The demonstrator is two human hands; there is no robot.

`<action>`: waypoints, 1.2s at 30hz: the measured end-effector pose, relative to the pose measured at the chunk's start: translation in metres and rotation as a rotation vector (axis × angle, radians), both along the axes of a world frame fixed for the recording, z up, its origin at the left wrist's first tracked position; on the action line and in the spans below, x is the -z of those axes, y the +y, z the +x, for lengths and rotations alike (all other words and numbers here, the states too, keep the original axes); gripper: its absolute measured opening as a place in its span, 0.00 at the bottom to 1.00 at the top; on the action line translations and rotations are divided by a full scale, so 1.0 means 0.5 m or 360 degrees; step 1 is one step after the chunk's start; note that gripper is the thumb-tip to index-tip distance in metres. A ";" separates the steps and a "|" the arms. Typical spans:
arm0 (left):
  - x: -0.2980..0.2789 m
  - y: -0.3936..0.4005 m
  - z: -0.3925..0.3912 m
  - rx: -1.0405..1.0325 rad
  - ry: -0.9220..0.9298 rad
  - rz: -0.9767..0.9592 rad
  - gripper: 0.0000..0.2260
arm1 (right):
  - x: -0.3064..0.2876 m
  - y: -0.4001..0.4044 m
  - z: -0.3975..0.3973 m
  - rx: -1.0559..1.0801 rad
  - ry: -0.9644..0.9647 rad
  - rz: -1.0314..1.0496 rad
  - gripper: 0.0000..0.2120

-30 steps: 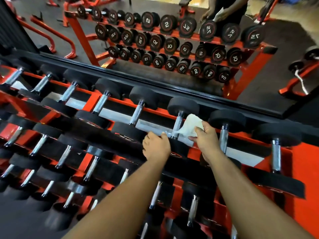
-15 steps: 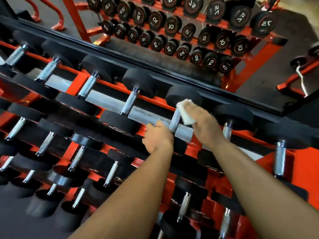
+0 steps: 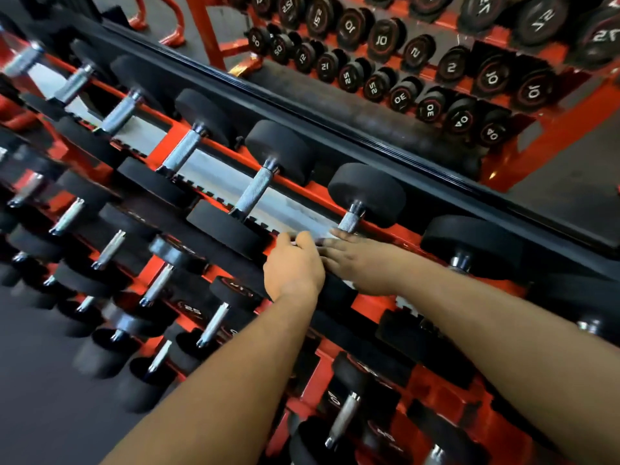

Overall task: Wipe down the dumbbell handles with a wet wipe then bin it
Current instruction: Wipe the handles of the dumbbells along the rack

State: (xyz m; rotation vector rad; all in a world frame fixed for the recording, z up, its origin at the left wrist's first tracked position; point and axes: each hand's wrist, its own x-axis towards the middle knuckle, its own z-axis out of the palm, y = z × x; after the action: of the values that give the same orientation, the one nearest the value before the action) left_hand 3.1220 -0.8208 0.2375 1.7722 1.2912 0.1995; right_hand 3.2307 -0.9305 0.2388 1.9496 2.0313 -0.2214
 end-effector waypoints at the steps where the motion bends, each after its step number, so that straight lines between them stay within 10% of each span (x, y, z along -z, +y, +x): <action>1: -0.002 0.002 -0.002 -0.0013 -0.0012 -0.0005 0.16 | 0.010 0.016 -0.002 -0.0018 -0.0046 0.0007 0.28; 10: -0.008 0.004 -0.001 -0.0022 0.0024 -0.0032 0.14 | 0.054 -0.036 0.005 -0.0032 -0.0246 0.0179 0.29; 17: -0.017 0.006 0.000 -0.0028 0.0007 -0.0053 0.15 | -0.009 0.098 -0.014 0.0124 -0.0207 -0.0133 0.11; 24: -0.017 0.007 0.000 -0.0039 0.0009 -0.0049 0.15 | 0.053 0.003 -0.005 0.0097 -0.0140 0.0146 0.31; 29: -0.019 0.005 0.001 -0.0028 0.0013 -0.0047 0.15 | 0.007 0.101 -0.012 0.0058 -0.0252 -0.0189 0.19; 36: -0.014 0.006 -0.001 -0.0019 -0.0002 -0.0030 0.15 | 0.051 -0.020 0.005 -0.0066 -0.0288 0.0219 0.26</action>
State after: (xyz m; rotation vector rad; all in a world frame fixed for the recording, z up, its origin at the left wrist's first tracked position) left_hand 3.1217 -0.8177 0.2445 1.7487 1.2989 0.1949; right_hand 3.2332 -0.9408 0.2133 1.9264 2.0125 0.1039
